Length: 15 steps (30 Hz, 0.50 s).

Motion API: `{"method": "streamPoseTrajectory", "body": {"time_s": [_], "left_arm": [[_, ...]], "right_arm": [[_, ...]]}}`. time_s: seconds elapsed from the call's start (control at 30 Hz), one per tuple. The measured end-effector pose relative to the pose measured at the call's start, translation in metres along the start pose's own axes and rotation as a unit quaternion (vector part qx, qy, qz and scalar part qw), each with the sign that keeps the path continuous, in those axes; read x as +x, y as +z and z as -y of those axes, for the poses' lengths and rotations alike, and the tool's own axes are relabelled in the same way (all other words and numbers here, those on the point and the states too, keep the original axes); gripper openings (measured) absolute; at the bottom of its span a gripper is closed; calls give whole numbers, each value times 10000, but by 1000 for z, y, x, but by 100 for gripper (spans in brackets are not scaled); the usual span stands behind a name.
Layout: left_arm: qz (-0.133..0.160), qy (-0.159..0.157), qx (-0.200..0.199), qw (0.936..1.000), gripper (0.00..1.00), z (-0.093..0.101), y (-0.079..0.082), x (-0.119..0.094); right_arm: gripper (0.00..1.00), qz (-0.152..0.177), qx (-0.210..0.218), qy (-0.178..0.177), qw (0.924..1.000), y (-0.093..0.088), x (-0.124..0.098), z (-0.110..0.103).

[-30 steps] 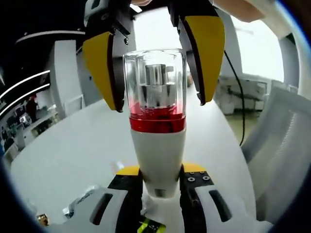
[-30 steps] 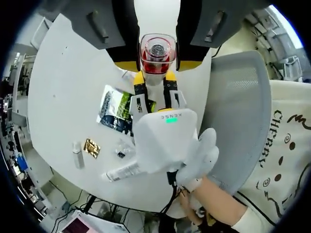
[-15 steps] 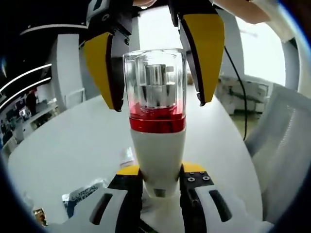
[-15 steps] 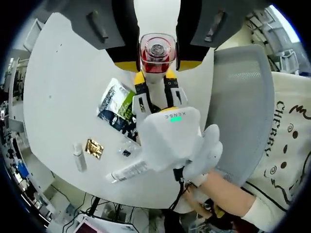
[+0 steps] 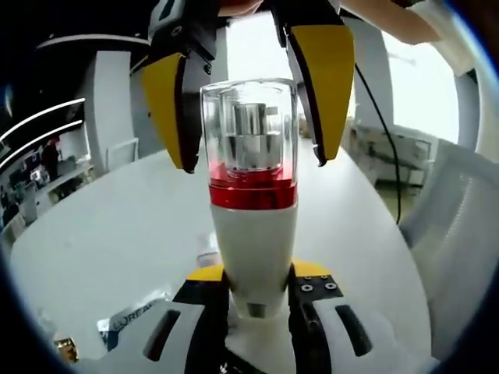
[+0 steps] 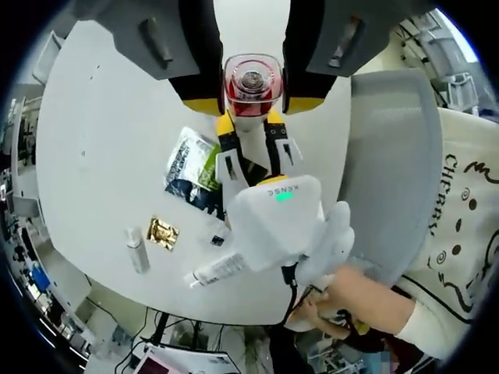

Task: Arrange the skincare products in the storage area until every visible bottle or jar stands upright without overlapping.

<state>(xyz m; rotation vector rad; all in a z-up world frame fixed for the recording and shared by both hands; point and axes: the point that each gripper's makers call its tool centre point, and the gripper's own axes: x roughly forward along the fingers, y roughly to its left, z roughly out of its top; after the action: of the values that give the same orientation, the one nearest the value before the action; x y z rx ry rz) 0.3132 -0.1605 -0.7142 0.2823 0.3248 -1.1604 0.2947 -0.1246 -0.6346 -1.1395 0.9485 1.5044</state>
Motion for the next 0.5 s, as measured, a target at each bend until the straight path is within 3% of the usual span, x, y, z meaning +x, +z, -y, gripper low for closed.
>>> {"method": "streamPoseTrajectory", "body": {"time_s": [0.27, 0.4, 0.5], "left_arm": [[56, -24, 5, 10000, 27, -6, -1, -1], [113, -50, -41, 9999, 27, -6, -1, -1], [153, -53, -70, 9998, 27, -5, -1, -1]], "right_arm": [[29, 48, -151, -79, 9998, 2, -1, 3], [35, -28, -120, -222, 9997, -8, -6, 8], [38, 279, 82, -280, 9992, -11, -11, 11]]}}
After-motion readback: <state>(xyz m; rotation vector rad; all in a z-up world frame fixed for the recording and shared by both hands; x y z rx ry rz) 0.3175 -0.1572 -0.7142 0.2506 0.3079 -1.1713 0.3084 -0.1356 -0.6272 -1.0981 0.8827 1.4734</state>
